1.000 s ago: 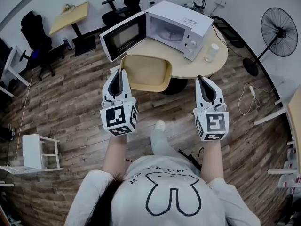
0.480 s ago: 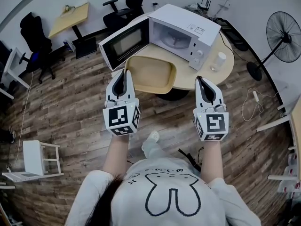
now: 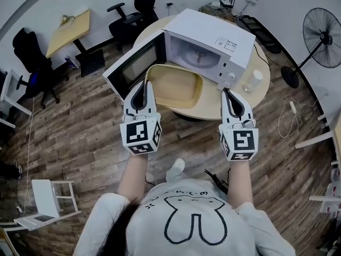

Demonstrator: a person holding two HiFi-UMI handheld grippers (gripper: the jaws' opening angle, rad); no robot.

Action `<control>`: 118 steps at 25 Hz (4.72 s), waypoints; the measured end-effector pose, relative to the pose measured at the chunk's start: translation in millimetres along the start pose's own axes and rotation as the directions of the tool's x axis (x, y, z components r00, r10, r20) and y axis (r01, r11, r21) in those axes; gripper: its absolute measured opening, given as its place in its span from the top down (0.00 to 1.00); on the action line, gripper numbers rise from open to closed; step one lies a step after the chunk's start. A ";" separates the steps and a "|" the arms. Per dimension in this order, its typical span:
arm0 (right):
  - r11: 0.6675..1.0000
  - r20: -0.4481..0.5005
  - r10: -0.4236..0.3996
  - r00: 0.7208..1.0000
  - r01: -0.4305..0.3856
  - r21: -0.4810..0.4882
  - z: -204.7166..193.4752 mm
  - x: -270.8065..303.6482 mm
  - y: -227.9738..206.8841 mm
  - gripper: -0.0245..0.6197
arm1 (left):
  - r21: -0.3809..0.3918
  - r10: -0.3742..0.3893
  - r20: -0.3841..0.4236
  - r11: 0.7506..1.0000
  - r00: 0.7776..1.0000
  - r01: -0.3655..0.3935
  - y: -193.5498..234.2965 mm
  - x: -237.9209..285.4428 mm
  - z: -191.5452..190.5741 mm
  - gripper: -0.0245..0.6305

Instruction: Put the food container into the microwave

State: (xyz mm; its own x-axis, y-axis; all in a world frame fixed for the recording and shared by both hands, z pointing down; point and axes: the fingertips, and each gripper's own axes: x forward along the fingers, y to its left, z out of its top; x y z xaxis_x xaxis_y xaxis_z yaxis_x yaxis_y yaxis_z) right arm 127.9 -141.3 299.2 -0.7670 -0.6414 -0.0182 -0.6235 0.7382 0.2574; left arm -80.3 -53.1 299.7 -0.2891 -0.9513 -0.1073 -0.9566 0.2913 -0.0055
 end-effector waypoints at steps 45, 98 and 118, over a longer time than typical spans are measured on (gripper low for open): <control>0.940 -0.192 -0.309 0.931 0.329 0.086 -41.9 114.9 -21.9 0.91 | -0.130 -0.294 -0.226 0.954 0.929 0.270 18.4 202.0 -96.6 0.93; 0.899 -0.180 -0.424 0.887 0.436 0.032 -115.4 161.5 -23.9 0.91 | -0.225 -0.360 -0.267 0.925 0.894 0.306 -10.6 314.7 -219.0 0.93; 0.922 -0.186 -0.384 0.905 0.387 -0.020 -151.5 185.1 -37.9 0.91 | -0.310 -0.334 -0.338 0.922 0.880 0.231 -28.9 369.8 -266.7 0.93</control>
State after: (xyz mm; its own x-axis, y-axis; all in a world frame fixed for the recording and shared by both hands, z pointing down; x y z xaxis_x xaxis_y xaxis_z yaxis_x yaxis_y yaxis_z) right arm 32.6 -319.7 432.4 -0.4265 -0.9022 0.0642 -0.8684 0.4282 0.2499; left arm -169.2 -440.2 525.4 0.0523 -0.9686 0.2432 -0.9603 0.0180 0.2784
